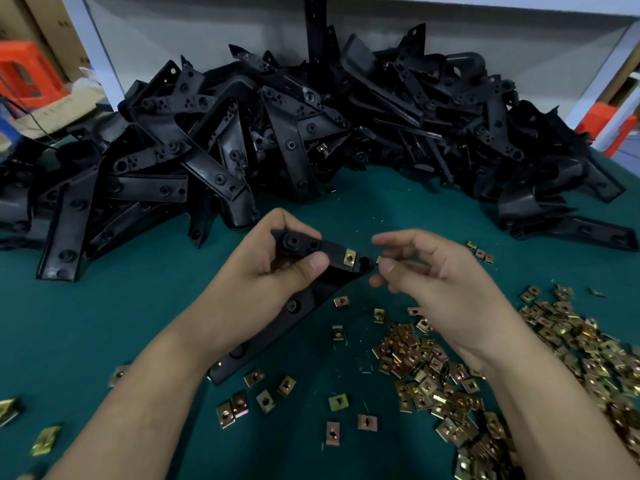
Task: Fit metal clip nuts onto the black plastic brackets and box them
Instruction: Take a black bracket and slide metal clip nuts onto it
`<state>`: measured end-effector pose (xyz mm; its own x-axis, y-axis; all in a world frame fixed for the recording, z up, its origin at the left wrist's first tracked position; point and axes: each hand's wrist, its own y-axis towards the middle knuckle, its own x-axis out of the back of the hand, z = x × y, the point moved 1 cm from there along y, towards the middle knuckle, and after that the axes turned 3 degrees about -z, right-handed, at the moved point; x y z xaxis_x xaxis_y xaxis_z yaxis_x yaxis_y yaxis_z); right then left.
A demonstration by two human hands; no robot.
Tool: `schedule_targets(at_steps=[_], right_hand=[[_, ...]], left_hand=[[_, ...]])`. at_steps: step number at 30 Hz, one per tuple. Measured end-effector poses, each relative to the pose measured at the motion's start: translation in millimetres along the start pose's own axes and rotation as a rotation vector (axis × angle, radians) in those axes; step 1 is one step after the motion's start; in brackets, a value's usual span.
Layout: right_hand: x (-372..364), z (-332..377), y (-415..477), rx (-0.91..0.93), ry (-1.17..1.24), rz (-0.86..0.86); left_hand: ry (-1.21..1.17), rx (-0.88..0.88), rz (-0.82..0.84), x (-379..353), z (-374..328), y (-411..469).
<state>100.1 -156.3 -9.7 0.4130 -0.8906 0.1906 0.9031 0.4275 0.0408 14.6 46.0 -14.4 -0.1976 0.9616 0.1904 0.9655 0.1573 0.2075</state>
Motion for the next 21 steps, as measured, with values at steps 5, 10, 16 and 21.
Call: schedule_targets(at_steps=[5, 10, 16, 21], right_hand=[[2.0, -1.1, -0.2, -0.024, 0.136, 0.034], [1.1, -3.2, 0.3, -0.075, 0.211, 0.003], [0.7, -0.1, -1.7, -0.125, 0.259, -0.016], [-3.1, 3.9, -4.8, -0.158, 0.271, 0.061]], left_hand=[[-0.102, 0.041, 0.026, 8.3, 0.0, 0.3], [-0.181, 0.099, 0.134, 10.6, -3.2, -1.6], [-0.16, 0.117, 0.243, 5.5, -5.6, -4.0], [-0.173, 0.1, 0.297, 3.4, -6.5, -4.0]])
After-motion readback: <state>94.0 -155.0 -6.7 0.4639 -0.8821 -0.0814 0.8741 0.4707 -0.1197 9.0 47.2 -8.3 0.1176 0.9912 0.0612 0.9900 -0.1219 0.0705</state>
